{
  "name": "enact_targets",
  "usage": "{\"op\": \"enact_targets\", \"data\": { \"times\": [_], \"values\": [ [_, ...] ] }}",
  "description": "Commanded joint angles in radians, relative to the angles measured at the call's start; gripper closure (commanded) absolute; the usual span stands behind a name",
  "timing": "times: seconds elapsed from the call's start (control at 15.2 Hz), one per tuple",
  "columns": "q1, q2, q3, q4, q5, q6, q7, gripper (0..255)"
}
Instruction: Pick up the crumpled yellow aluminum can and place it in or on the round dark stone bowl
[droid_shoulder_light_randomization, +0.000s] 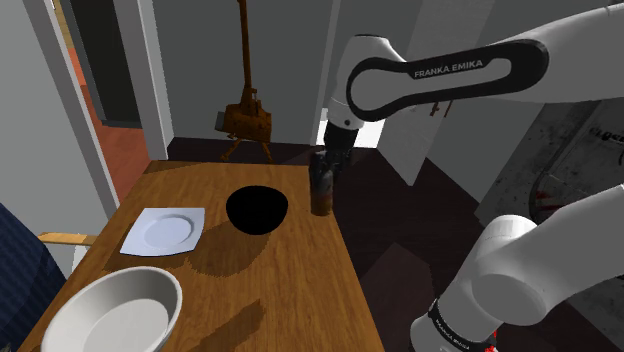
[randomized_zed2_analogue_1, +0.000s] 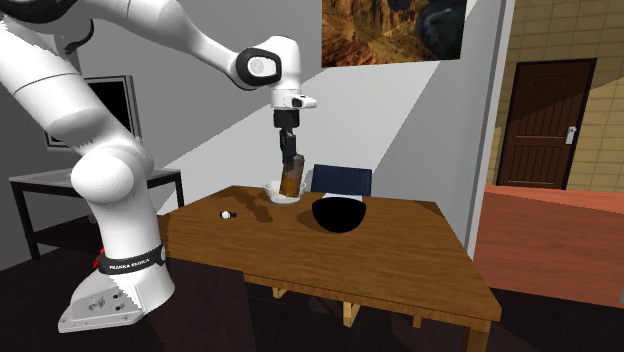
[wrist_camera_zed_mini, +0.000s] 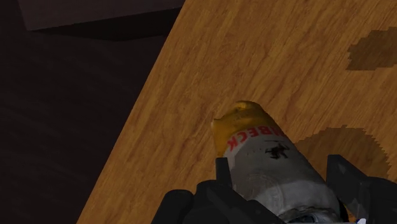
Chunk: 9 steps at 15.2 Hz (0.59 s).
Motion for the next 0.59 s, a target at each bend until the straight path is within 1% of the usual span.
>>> {"op": "enact_targets", "data": {
  "times": [0.0, 0.26, 0.53],
  "values": [
    [0.002, 0.077, 0.009, 0.068, 0.000, 0.010, 0.011, 255],
    [0.007, 0.233, 0.026, 0.231, -0.006, 0.004, 0.038, 255],
    [0.012, 0.386, 0.040, 0.412, -0.020, -0.021, 0.067, 255]
  ]
}}
